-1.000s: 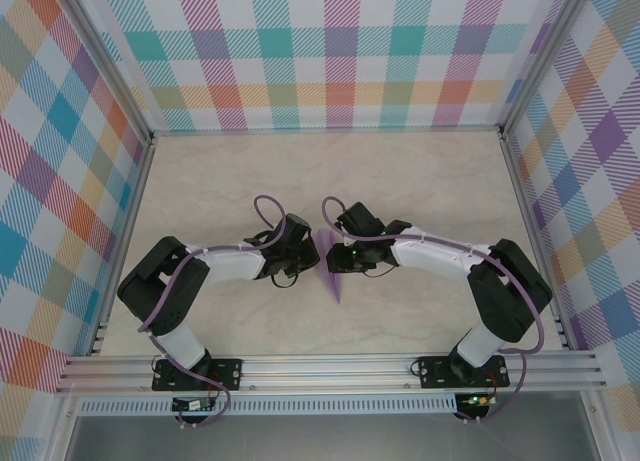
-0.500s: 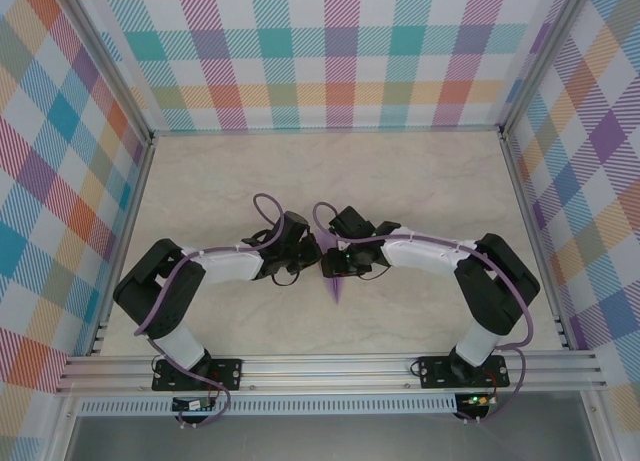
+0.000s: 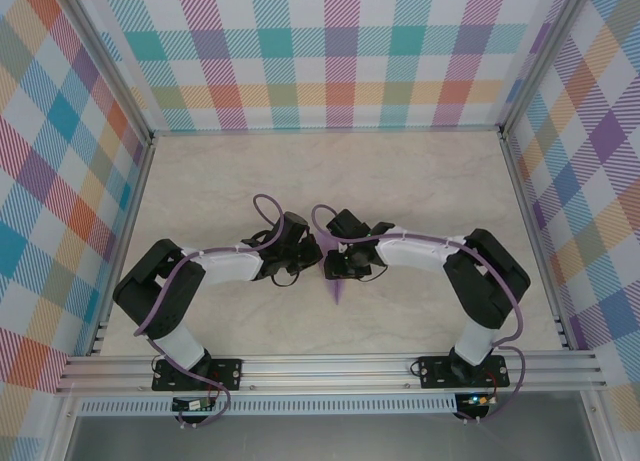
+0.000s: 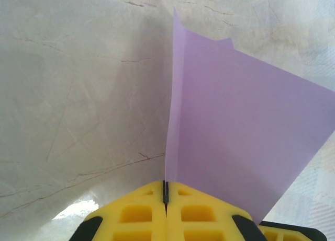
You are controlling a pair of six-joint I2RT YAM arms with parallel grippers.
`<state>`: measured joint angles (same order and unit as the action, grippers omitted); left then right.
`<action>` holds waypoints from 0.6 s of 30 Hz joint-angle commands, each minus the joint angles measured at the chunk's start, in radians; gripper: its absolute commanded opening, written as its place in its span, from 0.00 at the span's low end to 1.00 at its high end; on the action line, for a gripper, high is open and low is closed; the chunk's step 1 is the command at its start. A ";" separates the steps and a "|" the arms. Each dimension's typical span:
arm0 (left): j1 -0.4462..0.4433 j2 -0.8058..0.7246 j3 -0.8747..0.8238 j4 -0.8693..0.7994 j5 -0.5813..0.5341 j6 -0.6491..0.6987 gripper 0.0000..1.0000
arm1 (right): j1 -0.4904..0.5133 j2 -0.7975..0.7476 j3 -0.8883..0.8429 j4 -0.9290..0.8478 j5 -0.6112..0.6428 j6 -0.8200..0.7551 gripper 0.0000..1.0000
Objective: Fold a paper plane with a square sheet of paper (pick it up from the middle)
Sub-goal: Move the paper plane to the center of the table.
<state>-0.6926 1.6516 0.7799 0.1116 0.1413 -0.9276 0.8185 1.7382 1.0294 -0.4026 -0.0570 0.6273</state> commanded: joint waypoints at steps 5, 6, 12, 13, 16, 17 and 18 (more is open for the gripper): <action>-0.010 -0.039 -0.018 -0.001 -0.002 -0.007 0.04 | 0.010 0.027 0.052 -0.042 0.050 0.060 0.25; -0.010 -0.042 -0.019 -0.005 -0.005 -0.006 0.05 | 0.010 0.027 0.055 -0.049 0.057 0.064 0.24; -0.008 -0.046 -0.018 -0.011 -0.008 -0.006 0.07 | 0.010 0.030 0.060 -0.067 0.072 0.072 0.22; -0.008 -0.045 -0.017 -0.010 -0.008 -0.006 0.08 | 0.010 0.033 0.061 -0.067 0.064 0.069 0.20; -0.008 -0.047 -0.014 -0.015 -0.008 -0.006 0.09 | 0.010 0.036 0.063 -0.059 0.037 0.067 0.16; -0.008 -0.048 -0.012 -0.017 -0.010 -0.005 0.10 | 0.010 0.038 0.063 -0.056 0.024 0.067 0.15; -0.008 -0.050 -0.011 -0.023 -0.012 -0.006 0.11 | 0.010 0.037 0.063 -0.055 0.014 0.069 0.13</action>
<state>-0.6926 1.6325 0.7746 0.1062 0.1402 -0.9279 0.8204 1.7561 1.0698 -0.4393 -0.0124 0.6838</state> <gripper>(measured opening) 0.104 0.145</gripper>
